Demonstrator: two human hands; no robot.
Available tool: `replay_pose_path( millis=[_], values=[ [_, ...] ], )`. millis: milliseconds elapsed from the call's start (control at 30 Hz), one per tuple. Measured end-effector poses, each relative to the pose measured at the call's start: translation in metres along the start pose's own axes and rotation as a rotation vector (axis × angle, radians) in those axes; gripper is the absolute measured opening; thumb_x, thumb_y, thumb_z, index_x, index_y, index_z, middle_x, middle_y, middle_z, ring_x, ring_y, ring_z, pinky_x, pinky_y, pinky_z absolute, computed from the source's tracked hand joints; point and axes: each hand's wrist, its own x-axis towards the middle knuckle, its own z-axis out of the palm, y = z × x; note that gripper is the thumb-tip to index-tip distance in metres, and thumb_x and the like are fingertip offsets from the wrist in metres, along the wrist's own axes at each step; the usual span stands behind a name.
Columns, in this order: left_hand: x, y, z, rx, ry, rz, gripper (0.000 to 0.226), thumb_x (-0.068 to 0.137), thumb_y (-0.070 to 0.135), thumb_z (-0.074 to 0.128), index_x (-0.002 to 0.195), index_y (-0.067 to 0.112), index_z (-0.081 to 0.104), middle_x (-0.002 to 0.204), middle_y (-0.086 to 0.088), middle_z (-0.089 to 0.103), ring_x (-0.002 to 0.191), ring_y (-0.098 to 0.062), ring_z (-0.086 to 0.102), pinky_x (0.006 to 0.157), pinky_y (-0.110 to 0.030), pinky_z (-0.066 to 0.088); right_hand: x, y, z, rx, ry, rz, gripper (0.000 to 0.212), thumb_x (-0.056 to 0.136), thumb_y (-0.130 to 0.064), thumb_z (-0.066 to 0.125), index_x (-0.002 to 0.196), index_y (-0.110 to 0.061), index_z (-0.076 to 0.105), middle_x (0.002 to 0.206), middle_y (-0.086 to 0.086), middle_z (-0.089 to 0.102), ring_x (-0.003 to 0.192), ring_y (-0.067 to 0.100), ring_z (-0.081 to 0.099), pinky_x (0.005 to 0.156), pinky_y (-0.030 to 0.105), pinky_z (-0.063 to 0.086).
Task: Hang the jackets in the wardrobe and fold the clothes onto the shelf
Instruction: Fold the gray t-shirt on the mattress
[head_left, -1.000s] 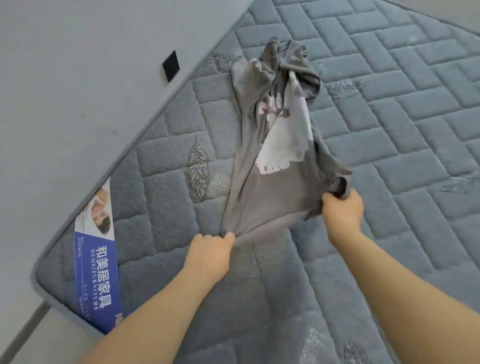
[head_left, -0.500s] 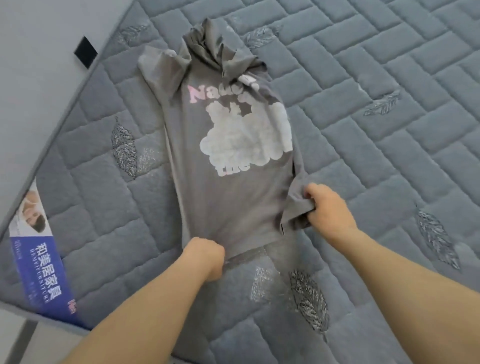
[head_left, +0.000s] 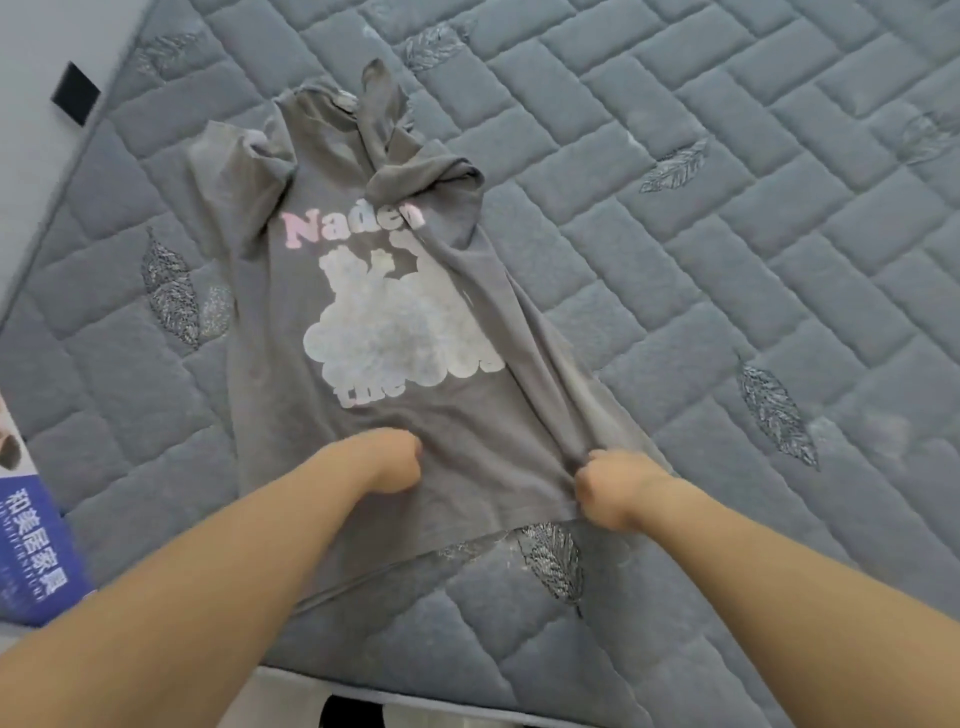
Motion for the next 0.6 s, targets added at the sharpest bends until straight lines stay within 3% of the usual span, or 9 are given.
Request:
replay_pose_path(
  millis=[67,167,300,433,500,600],
  values=[
    [0.013,-0.002,-0.024,-0.084,0.245,0.050,0.022,0.092,0.018,0.042,0.111,0.018,0.052,0.128,-0.011,0.055,0.115,-0.030,0.051,0.094,-0.039,0.044,0.023,-0.001,-0.021,0.246,0.152,0.087,0.036,0.093,-0.028,0.043,0.122,-0.021,0.064,0.129,0.010,0.050,0.124,0.033,0.048,0.103,0.040,0.041],
    [0.026,-0.007,-0.050,-0.124,0.418,0.064,0.050,0.090,0.019,0.044,0.139,0.022,0.036,0.145,-0.007,0.036,0.131,-0.031,0.033,0.104,-0.047,0.039,0.048,-0.005,-0.055,0.489,0.284,0.200,0.033,0.094,-0.026,0.043,0.121,-0.018,0.059,0.130,0.012,0.045,0.124,0.036,0.043,0.105,0.043,0.038],
    [0.046,-0.028,-0.082,-0.229,0.360,-0.072,0.082,0.089,0.017,0.047,0.155,0.031,0.000,0.163,0.000,-0.008,0.149,-0.030,-0.001,0.116,-0.055,0.024,0.079,-0.005,-0.097,0.584,0.447,0.249,0.036,0.091,-0.024,0.047,0.126,-0.016,0.049,0.134,0.013,0.043,0.124,0.036,0.042,0.103,0.044,0.037],
    [0.081,-0.054,-0.143,-0.327,0.393,-0.215,0.084,0.094,0.019,0.040,0.155,0.029,-0.017,0.162,-0.001,-0.024,0.149,-0.034,-0.017,0.119,-0.058,0.013,0.122,-0.001,-0.142,0.733,0.409,0.245,0.042,0.093,-0.028,0.048,0.132,-0.011,0.045,0.134,0.015,0.050,0.121,0.036,0.049,0.097,0.042,0.043],
    [0.099,-0.067,-0.174,-0.338,0.409,-0.254,0.087,0.094,0.024,0.044,0.154,0.029,-0.019,0.160,0.002,-0.031,0.147,-0.036,-0.023,0.115,-0.065,0.013,0.149,0.000,-0.165,0.769,0.396,0.229,0.036,0.097,-0.032,0.046,0.122,-0.008,0.051,0.122,0.014,0.058,0.110,0.033,0.055,0.084,0.037,0.044],
    [0.133,-0.067,-0.190,-0.300,0.376,-0.309,0.096,0.091,0.045,0.048,0.150,0.033,-0.027,0.151,0.002,-0.046,0.139,-0.040,-0.038,0.101,-0.083,0.007,0.194,0.003,-0.202,0.787,0.373,0.139,0.022,0.093,-0.032,0.054,0.088,-0.011,0.056,0.085,0.006,0.061,0.083,0.027,0.060,0.058,0.030,0.038]
  ],
)
